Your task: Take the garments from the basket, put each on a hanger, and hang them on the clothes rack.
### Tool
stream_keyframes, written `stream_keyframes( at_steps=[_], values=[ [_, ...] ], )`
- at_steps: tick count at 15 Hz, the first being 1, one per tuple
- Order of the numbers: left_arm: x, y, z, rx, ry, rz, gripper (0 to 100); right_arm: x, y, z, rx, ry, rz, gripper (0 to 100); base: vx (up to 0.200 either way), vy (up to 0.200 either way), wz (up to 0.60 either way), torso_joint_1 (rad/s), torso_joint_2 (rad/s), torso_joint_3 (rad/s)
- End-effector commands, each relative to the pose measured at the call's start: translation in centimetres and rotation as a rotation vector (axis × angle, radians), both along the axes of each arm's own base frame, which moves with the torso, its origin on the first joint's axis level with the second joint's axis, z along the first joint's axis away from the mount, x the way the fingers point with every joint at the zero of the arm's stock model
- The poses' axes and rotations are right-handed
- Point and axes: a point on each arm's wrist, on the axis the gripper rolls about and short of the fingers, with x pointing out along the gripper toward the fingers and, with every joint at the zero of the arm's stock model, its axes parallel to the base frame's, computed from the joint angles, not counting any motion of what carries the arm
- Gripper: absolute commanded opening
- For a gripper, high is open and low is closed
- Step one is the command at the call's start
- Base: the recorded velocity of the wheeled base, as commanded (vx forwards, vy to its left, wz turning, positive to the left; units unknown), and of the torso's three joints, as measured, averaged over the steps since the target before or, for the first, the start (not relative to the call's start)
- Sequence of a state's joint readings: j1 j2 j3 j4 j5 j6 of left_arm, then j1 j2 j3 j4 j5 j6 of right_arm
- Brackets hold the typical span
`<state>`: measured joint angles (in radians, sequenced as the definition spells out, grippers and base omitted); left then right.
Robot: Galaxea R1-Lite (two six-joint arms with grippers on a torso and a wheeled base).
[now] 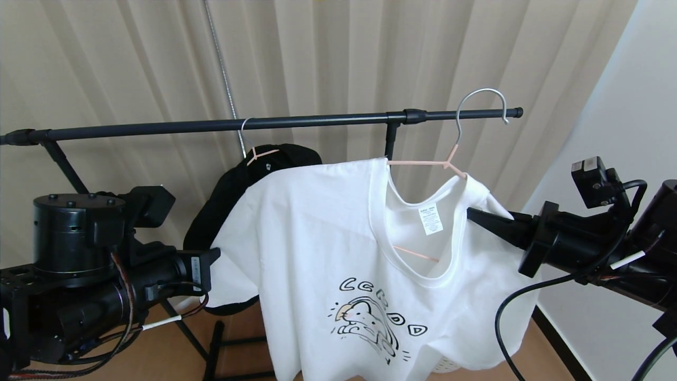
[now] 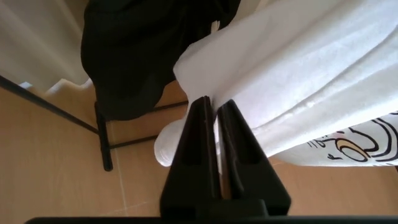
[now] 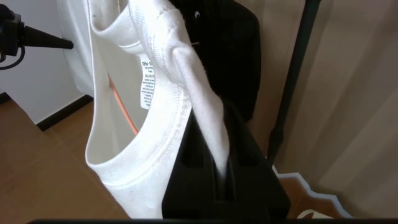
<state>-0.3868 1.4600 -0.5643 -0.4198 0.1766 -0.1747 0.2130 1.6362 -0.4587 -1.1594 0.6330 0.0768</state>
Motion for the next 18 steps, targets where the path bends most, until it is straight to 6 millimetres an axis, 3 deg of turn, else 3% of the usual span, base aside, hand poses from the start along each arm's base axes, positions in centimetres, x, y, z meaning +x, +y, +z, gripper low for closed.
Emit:
stream_keyframes(
  at_steps=[1,4,6,13,16,18],
  values=[
    [-0.1,-0.1,0.1,-0.002,-0.003,-0.004,100,0.0,0.0,0.0,0.0,0.0,0.001,0,0.0,0.0,0.0,0.0,0.0,0.0],
    [-1.6,0.2,1.9,-0.069,-0.061,-0.1,100,0.0,0.0,-0.2,-0.003,0.007,0.001,0,0.0,0.0,0.0,0.0,0.0,0.0],
    [-2.3,0.3,4.1,-0.125,-0.116,-0.182,100,0.1,0.0,-0.5,-0.005,0.02,0.016,0,0.0,0.0,0.0,0.0,0.0,0.0],
    [-1.6,-2.8,10.9,-0.155,-0.154,-0.322,100,0.2,-0.3,-1.6,-0.035,0.033,0.059,0,0.0,0.0,0.0,0.0,0.0,0.0],
    [-1.9,-3.0,11.5,-0.107,-0.112,-0.496,100,0.0,-0.3,-1.9,-0.048,0.031,0.092,0,0.0,0.0,0.0,0.0,0.0,0.0],
    [-1.1,-4.0,11.2,-0.025,-0.082,-0.557,100,-0.1,-0.2,-2.1,-0.055,0.033,0.097,0,0.0,0.0,0.0,0.0,0.0,0.0]
  ],
)
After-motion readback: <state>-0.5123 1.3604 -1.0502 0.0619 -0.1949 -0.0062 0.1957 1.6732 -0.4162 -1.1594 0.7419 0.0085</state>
